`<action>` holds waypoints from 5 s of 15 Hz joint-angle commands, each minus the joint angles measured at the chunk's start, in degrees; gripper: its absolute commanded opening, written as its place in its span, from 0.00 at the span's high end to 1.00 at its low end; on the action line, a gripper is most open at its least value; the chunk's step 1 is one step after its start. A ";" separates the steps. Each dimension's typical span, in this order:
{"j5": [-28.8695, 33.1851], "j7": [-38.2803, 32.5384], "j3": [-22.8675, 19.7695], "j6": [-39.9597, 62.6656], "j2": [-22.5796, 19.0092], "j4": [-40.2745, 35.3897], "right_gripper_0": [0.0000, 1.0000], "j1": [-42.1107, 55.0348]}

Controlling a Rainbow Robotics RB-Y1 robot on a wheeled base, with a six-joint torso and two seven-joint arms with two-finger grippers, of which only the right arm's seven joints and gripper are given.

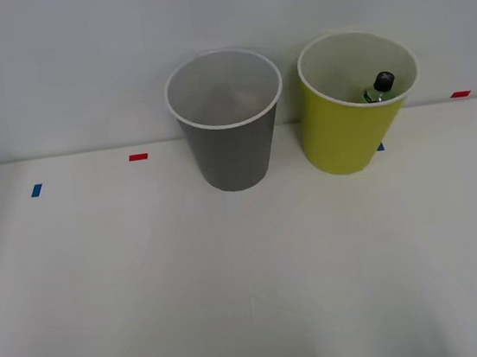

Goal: Put cans in the gray bin, plastic bottles in the light green bin

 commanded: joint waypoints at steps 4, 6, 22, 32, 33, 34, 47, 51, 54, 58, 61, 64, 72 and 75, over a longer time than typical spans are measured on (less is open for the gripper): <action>1.11 20.09 3.03 4.24 0.69 -8.52 0.00 5.60; 2.70 19.57 3.20 4.24 2.45 -8.43 0.00 5.78; 9.20 17.46 1.36 3.28 9.39 -7.46 0.00 6.66; 7.53 25.98 3.47 2.84 9.83 -7.11 0.00 7.19; 7.62 25.98 3.56 2.84 9.83 -7.11 0.00 7.19; 7.62 25.98 3.56 2.84 9.83 -7.11 0.00 7.27; 7.53 26.07 3.47 2.84 9.83 -7.11 0.00 7.27; 7.53 26.07 3.47 2.84 9.83 -7.11 0.00 7.27; 7.53 26.07 3.47 2.84 9.83 -7.11 0.00 7.27; 7.53 26.07 3.47 2.84 9.83 -7.11 0.00 7.27; 7.53 26.07 3.47 2.84 9.83 -7.11 0.00 7.27; 7.53 26.07 3.47 2.84 9.83 -7.11 0.00 7.27; 7.53 26.07 3.47 2.84 9.83 -7.11 0.00 7.27; 7.53 26.07 3.47 2.84 9.83 -7.11 0.00 7.27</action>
